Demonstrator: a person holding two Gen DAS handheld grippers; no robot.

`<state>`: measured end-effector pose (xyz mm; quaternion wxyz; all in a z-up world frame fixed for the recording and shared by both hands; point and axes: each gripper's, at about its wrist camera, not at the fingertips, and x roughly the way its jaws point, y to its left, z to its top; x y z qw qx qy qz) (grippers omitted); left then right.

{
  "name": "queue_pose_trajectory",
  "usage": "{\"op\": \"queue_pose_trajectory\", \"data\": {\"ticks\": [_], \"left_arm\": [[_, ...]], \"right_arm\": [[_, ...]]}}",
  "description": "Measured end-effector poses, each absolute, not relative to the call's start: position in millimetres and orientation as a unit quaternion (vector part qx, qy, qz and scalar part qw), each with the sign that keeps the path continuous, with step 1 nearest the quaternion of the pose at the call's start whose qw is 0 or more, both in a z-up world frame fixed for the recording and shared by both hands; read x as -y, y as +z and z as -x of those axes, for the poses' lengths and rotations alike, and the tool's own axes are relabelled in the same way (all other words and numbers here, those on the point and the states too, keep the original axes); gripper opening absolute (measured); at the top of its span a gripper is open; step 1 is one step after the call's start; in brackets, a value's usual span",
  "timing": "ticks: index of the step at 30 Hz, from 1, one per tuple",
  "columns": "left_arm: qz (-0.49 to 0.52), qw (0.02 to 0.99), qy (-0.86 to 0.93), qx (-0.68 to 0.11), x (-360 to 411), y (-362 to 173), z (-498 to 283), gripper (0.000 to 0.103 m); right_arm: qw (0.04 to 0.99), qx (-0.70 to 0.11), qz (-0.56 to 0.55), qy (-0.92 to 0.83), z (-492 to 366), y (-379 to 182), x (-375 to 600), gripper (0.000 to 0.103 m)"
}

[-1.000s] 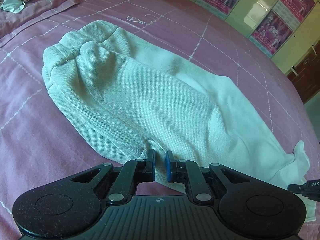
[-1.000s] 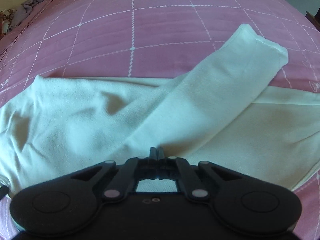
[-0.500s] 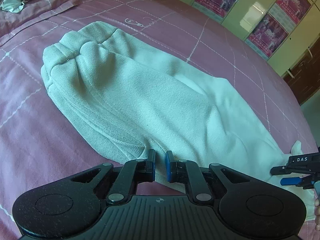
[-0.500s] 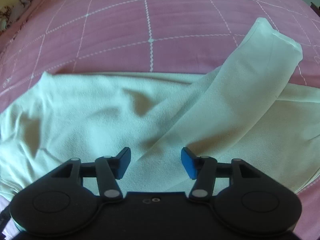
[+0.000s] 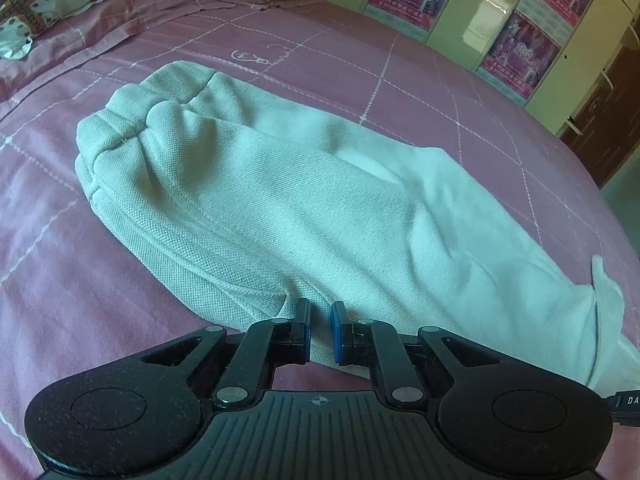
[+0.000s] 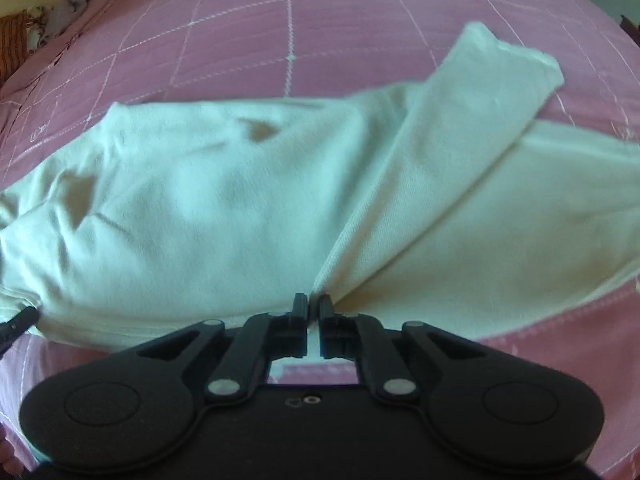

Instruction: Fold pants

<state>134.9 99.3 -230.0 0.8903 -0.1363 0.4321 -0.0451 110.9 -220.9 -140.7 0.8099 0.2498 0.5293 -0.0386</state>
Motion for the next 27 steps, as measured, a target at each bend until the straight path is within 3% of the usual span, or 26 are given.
{"op": "queue_pose_trajectory", "data": {"ticks": [2, 3, 5, 7, 9, 14, 16, 17, 18, 19, 27], "left_arm": [[0.115, 0.894, -0.045, -0.432, -94.8, -225.8, -134.1, 0.011], [0.109, 0.895, -0.043, -0.43, -92.9, -222.2, -132.8, 0.011], [0.103, 0.899, -0.04, -0.423, -88.6, -211.7, -128.4, 0.011], [0.098, 0.903, -0.045, -0.415, -79.6, -202.4, -125.0, 0.011], [0.089, 0.904, -0.054, -0.415, -65.2, -197.3, -124.3, 0.011], [0.087, 0.895, -0.06, -0.433, -34.9, -203.9, -128.4, 0.011], [0.087, 0.889, -0.053, -0.447, -30.2, -212.8, -129.4, 0.011], [0.085, 0.885, -0.048, -0.454, -29.7, -218.6, -129.5, 0.011], [0.083, 0.884, -0.044, -0.457, -29.9, -223.2, -128.0, 0.011], [0.081, 0.885, -0.044, -0.457, -30.8, -226.1, -126.8, 0.011], [0.062, 0.888, -0.047, -0.452, -26.6, -227.3, -122.1, 0.011]], "right_arm": [[0.811, -0.514, -0.276, -0.04, -99.7, -151.1, 225.7, 0.007], [0.814, -0.507, -0.28, -0.041, -98.9, -148.0, 227.9, 0.02], [0.825, -0.487, -0.286, -0.037, -99.7, -135.3, 236.0, 0.024], [0.836, -0.471, -0.279, -0.043, -107.2, -125.3, 251.1, 0.036], [0.84, -0.465, -0.271, -0.066, -121.7, -123.0, 269.1, 0.056], [0.837, -0.48, -0.237, -0.112, -168.7, -135.5, 294.3, 0.057], [0.831, -0.495, -0.223, -0.12, -180.9, -145.7, 297.9, 0.054], [0.827, -0.505, -0.216, -0.123, -184.1, -152.4, 298.2, 0.044], [0.825, -0.506, -0.218, -0.125, -183.3, -156.0, 300.1, 0.016], [0.826, -0.499, -0.229, -0.126, -177.3, -158.5, 303.6, 0.004], [0.83, -0.424, -0.349, -0.097, -64.3, -152.3, 351.3, 0.003]]}}
